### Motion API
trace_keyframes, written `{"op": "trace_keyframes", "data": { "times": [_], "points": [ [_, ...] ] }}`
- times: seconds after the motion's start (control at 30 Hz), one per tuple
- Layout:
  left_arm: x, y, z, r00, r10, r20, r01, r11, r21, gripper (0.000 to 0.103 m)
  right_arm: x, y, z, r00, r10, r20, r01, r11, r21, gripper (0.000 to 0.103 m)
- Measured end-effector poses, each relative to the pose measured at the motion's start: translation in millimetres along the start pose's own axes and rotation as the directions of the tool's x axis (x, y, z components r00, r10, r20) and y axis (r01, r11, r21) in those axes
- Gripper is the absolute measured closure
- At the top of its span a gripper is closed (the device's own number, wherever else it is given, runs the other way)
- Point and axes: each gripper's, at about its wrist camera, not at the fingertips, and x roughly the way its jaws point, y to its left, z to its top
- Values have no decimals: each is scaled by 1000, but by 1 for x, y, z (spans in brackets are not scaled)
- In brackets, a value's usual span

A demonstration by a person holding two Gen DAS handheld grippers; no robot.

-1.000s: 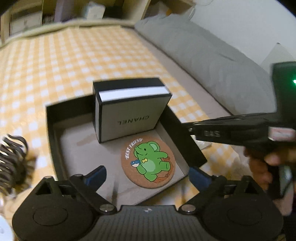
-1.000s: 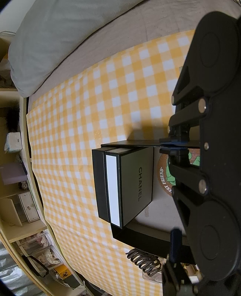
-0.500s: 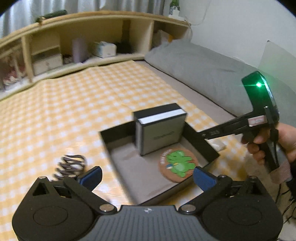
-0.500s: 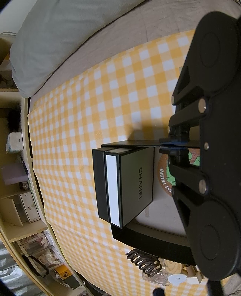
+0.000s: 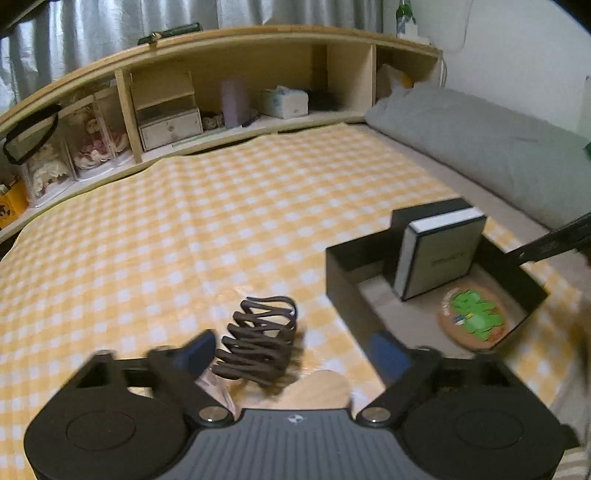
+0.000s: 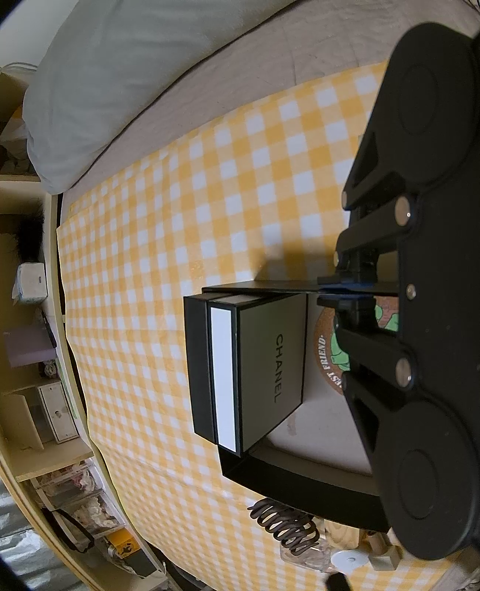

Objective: Organize rigid objects
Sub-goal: 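Move the left gripper back to the dark coiled spring, then grasp the dark coiled spring with the left gripper and lift it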

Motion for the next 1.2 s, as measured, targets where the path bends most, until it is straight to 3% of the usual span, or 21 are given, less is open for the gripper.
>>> {"op": "trace_keyframes", "data": {
  "times": [0.13, 0.33, 0.47, 0.63, 0.73, 0.77, 0.87, 0.97, 1.07, 1.13, 1.2],
  "points": [
    [23, 5, 0, 999, 7, -40, -7, 1000, 16, 39, 0, -1, 0, 1000, -4, -2, 4, 1000, -8, 99],
    [55, 1, -7, 996, 28, -80, -19, 993, 115, 40, 1, 1, 0, 1000, -8, -2, 8, 1000, -16, 99],
    [65, 7, -9, 995, 65, -77, -54, 990, 131, 41, 0, 2, 0, 1000, -8, -2, 8, 1000, -15, 99],
    [71, 32, -1, 994, 63, -90, -61, 998, 24, 57, 1, 4, -1, 1000, -14, -3, 14, 1000, -25, 99],
    [76, 57, -1, 995, 6, -96, -21, 989, -149, 61, 2, 3, 0, 1000, -15, -2, 15, 1000, -28, 99],
    [77, 67, -1, 996, -27, -87, 7, 974, -227, 67, 1, 4, 0, 1000, -15, -2, 15, 1000, -27, 99],
    [82, 89, -9, 987, -158, -44, 123, 890, -440, 67, 2, 4, 0, 1000, -15, -3, 15, 999, -28, 99],
    [87, 97, -15, 979, -206, 1, 174, 826, -536, 67, 2, 3, 0, 1000, -14, -3, 14, 1000, -26, 99],
    [88, 111, -22, 971, -236, 38, 206, 743, -637, 67, 1, 4, -1, 1000, -15, -2, 15, 1000, -27, 99],
    [86, 117, -25, 973, -225, 49, 200, 716, -669, 67, 2, 3, 0, 1000, -15, -2, 15, 999, -29, 99],
    [84, 122, -24, 978, -201, 54, 183, 708, -682, 64, 1, 4, -1, 1000, -15, -2, 15, 999, -28, 99]
  ]
}}
